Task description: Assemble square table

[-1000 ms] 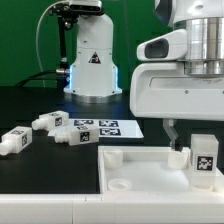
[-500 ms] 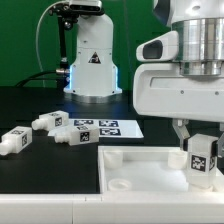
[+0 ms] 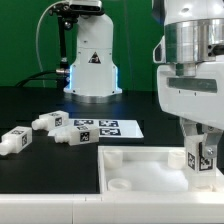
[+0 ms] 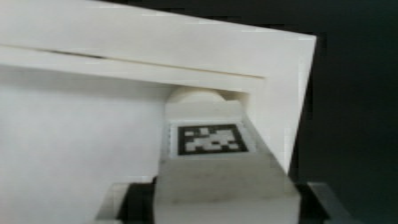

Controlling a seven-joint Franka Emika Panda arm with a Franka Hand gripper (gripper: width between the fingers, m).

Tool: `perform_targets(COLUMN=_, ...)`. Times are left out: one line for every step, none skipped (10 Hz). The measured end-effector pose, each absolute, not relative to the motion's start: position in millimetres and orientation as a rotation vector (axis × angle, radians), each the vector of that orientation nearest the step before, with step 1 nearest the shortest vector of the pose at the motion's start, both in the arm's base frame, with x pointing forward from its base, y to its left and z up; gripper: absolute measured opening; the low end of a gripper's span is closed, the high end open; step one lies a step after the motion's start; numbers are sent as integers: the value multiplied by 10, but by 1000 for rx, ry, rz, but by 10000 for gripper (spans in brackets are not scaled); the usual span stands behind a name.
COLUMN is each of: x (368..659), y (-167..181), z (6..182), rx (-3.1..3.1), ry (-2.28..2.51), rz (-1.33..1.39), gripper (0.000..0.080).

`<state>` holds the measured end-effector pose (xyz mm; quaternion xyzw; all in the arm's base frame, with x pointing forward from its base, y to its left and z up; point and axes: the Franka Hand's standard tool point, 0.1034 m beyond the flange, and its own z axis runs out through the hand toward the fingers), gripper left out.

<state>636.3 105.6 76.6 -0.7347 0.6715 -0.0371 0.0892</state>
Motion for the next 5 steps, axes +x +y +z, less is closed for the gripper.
perform_targets(x=6360, y=1063, z=767, rx=-2168, ry=2017, rz=-106, gripper=287)
perform_targets(x=6361, y=1061, z=764, rx=-2184, ry=2000, rz=-109, gripper=342)
perform_targets(x=6360, y=1093, z=765, rx=-2292, ry=1888, rz=-127, gripper=342)
perform_targets(x=6358, y=1193, z=773, rx=-2449, ry=1689, rz=-151, gripper=524)
perform_targets(x=6345, y=1245, z=782, rx=-2581, ry=1481, rz=-169, gripper=524)
